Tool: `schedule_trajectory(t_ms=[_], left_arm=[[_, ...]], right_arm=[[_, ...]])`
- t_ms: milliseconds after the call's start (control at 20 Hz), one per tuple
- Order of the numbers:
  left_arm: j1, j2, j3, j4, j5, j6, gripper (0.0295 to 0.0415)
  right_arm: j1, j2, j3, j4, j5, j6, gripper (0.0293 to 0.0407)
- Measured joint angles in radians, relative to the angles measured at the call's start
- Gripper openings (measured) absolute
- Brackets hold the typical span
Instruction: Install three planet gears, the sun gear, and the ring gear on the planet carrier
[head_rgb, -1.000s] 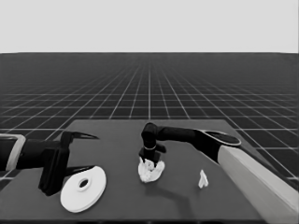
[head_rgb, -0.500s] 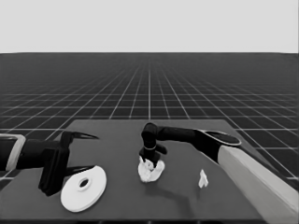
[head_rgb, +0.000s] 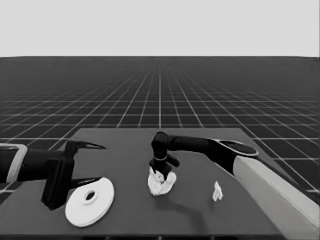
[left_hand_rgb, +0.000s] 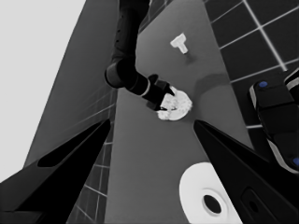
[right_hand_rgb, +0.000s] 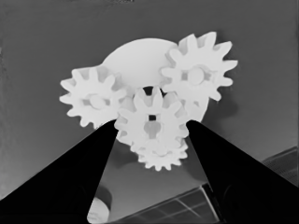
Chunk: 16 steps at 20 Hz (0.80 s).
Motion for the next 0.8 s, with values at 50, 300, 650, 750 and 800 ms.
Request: schedule_trajectory(t_ms=[50,300,650,750,800], left_arm=[[0.000,0.000,0.000,0.000,0.000,0.000,0.0385],[0.000,0.000,0.000,0.000,0.000,0.000,0.0385],[0.000,0.000,0.000,0.000,0.000,0.000,0.0385],[0.000,0.000,0.000,0.000,0.000,0.000,0.0385],[0.000,0.000,0.000,0.000,0.000,0.000,0.0385]], right_arm=[[0.000,0.000,0.000,0.000,0.000,0.010,0.0310],[0.000,0.000,0.000,0.000,0.000,0.063,0.0310],[0.000,0.000,0.000,0.000,0.000,0.136,0.0309],[0.000,0.000,0.000,0.000,0.000,0.157,0.0309],[0.000,0.000,0.000,0.000,0.000,0.168,0.0309]])
